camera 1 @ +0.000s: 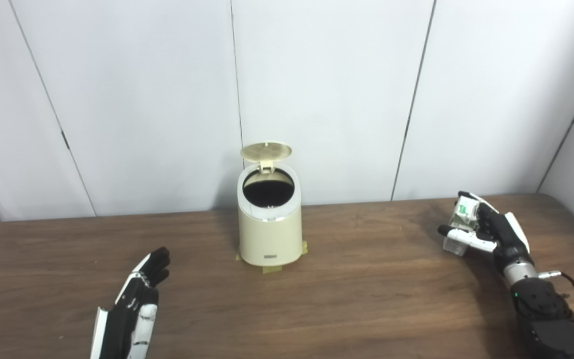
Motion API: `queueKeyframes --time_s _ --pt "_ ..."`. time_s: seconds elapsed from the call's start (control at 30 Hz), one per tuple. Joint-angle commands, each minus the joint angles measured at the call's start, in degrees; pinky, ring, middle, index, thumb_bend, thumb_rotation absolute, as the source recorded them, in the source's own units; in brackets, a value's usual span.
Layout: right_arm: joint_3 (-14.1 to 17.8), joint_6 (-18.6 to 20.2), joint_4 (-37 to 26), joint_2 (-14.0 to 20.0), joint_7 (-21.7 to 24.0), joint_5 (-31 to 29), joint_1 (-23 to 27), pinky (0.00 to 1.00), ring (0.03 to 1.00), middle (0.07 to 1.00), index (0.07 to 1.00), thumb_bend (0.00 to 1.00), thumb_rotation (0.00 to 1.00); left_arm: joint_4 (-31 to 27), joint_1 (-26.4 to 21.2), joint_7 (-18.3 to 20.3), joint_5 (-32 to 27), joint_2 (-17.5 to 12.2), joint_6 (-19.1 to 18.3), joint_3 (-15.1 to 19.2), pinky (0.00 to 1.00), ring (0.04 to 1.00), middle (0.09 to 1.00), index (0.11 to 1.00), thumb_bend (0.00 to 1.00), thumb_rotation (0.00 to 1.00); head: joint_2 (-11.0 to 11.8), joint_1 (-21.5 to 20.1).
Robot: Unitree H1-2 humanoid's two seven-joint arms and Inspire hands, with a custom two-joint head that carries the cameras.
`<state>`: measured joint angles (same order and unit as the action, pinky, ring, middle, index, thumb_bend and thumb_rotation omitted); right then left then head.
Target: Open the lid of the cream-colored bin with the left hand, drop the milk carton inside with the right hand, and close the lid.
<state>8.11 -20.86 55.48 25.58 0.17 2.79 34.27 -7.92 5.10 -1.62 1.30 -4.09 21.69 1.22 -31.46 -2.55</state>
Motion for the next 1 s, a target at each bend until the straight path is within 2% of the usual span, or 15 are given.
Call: queueKeyframes --time_s 0.0,0.17,0.3,0.53,0.7,0.73,0.87,0.9,0.97 --pt "0.0 -2.63 -0.69 2.47 -0.36 -0.35 3.69 0.69 0.76 0.793 0.819 1.0 0.33 -0.66 2.31 -0.25 1.02 0.89 2.58 -0.12 0.85 0.878 0.875 0.85 0.41 0.79 -0.03 -0.05" --pt "-0.2 -2.35 1.22 2.68 -0.27 -0.84 4.73 0.7 0.758 0.778 0.804 0.99 0.3 -0.07 2.31 -0.4 1.35 0.86 3.36 -0.09 0.84 0.872 0.873 0.847 0.45 0.79 -0.03 -0.05" --pt "0.09 -2.91 2.01 2.59 0.19 -1.81 5.06 0.66 0.721 0.752 0.771 0.98 0.24 -0.32 2.44 -0.23 1.27 0.75 3.02 -0.16 0.85 0.877 0.877 0.852 0.46 0.8 -0.03 -0.05" --pt "1.59 -0.19 -2.27 1.64 -2.61 -3.0 3.2 0.58 0.659 0.698 0.724 1.0 0.21 -0.6 2.64 -0.19 1.23 0.73 2.74 -0.14 0.84 0.869 0.872 0.85 0.44 0.8 -0.19 -0.23" --pt "1.96 0.17 -5.2 0.94 -6.33 -1.85 1.91 0.55 0.624 0.658 0.685 0.94 0.22 -0.46 2.61 0.15 0.79 0.46 3.07 -0.21 0.84 0.867 0.872 0.853 0.44 0.78 -0.31 -0.46" --pt "1.81 0.03 -5.76 0.9 -7.16 -1.26 1.64 0.55 0.62 0.65 0.659 0.88 0.22 -0.44 2.61 0.11 0.96 0.46 3.11 -0.18 0.83 0.863 0.869 0.849 0.44 0.78 -0.31 -0.46" --pt "1.83 -1.54 -6.28 0.59 -8.79 -0.67 1.12 0.49 0.56 0.597 0.601 0.8 0.17 -0.79 2.66 -0.14 1.57 0.63 2.89 -0.11 0.81 0.853 0.862 0.842 0.45 0.79 -0.29 -0.35" --pt "1.76 -2.21 -5.88 0.58 -9.04 -0.53 1.16 0.46 0.525 0.561 0.545 0.67 0.16 -0.85 2.67 -0.11 1.5 0.63 2.85 -0.12 0.82 0.854 0.863 0.843 0.46 0.79 -0.29 -0.35" --pt "1.49 -2.5 -5.64 0.51 -10.34 0.43 1.1 0.42 0.484 0.522 0.499 0.55 0.14 -0.83 2.66 -0.04 1.32 0.57 2.79 -0.12 0.82 0.856 0.865 0.844 0.47 0.78 -0.32 -0.35"
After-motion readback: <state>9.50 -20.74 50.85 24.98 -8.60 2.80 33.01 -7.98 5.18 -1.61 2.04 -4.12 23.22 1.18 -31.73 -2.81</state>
